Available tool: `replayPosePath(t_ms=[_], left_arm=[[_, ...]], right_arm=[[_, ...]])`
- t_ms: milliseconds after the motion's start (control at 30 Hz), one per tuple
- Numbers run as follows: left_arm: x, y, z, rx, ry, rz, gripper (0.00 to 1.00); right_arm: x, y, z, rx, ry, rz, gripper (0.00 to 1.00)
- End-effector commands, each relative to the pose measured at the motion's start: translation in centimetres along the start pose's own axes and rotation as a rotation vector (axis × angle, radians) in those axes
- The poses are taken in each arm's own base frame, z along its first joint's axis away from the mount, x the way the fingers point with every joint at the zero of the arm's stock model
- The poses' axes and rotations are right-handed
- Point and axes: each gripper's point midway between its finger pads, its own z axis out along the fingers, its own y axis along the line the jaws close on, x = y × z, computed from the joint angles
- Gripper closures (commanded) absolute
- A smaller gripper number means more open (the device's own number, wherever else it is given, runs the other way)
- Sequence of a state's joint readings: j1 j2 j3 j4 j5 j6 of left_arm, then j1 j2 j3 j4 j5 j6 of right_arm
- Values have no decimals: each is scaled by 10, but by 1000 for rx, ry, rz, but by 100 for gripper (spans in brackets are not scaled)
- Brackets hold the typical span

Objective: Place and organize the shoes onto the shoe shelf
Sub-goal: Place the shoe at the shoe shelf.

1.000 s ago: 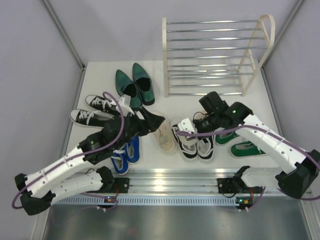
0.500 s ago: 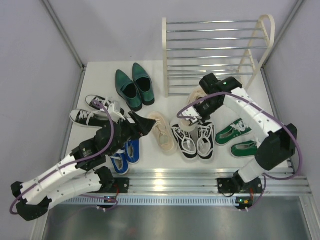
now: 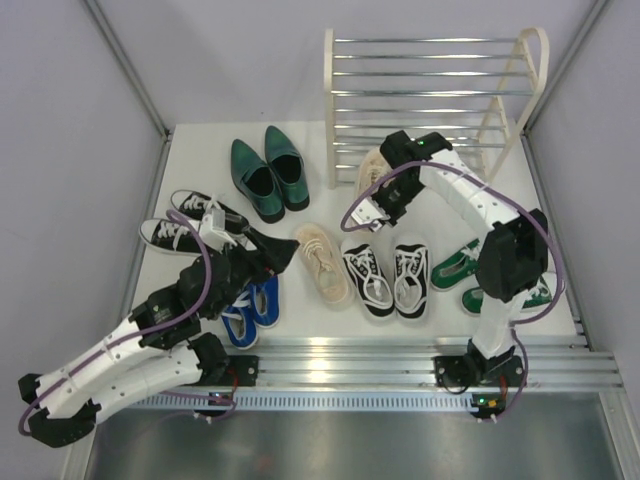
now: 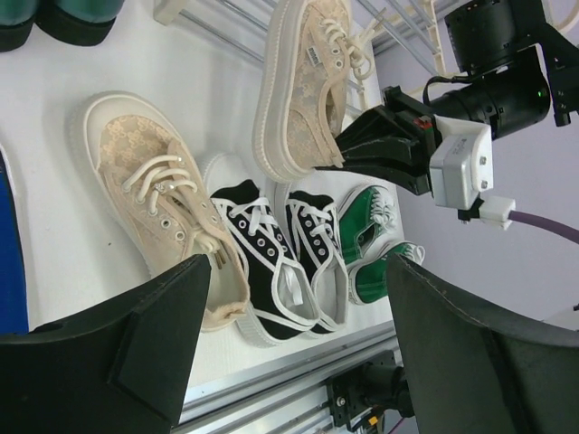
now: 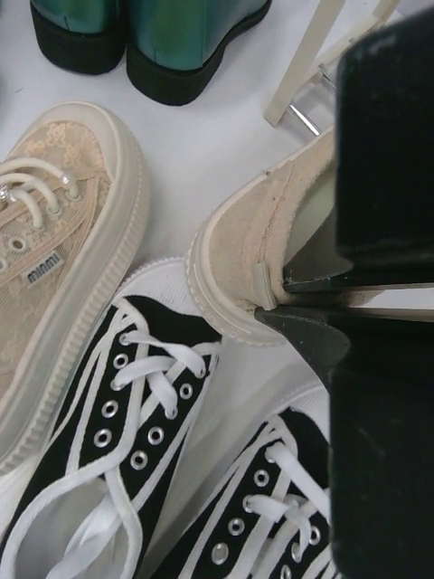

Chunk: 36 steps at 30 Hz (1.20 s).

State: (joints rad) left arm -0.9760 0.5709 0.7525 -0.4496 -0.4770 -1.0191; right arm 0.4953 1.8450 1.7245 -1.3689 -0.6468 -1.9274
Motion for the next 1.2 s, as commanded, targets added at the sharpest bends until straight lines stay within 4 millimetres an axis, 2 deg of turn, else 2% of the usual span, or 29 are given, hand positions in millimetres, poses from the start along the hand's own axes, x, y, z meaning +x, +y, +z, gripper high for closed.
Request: replayPosePath(t_ms=[0,100,333,467,633,933,1167], left_arm=[[-2,10,1,-30,-27,-6,16],[-2,13,0,-36,-30,-13,16],[-4,19,-1,-45,-52,-15,14],[-6,22,1,-61,-66,-5,13],[-6,23,2,-69,-72,4,12],[-7,29,5,-91,-92,-3,12],[-7,30,8,-91,-105,0,11]], right_arm=[[-7,-8,-19,-9,-20,-72,100],[-1,-13,-16,-7,-25,-52,100],[5,-6,-1,-51,-44,-39,100],[17,-26,-3,-5,-39,-16,100],[45,-43,-2,13,11,-18,100],[81,-81,-3,96,76,-42,100],[99,-106,-2,171,115,-71,98]])
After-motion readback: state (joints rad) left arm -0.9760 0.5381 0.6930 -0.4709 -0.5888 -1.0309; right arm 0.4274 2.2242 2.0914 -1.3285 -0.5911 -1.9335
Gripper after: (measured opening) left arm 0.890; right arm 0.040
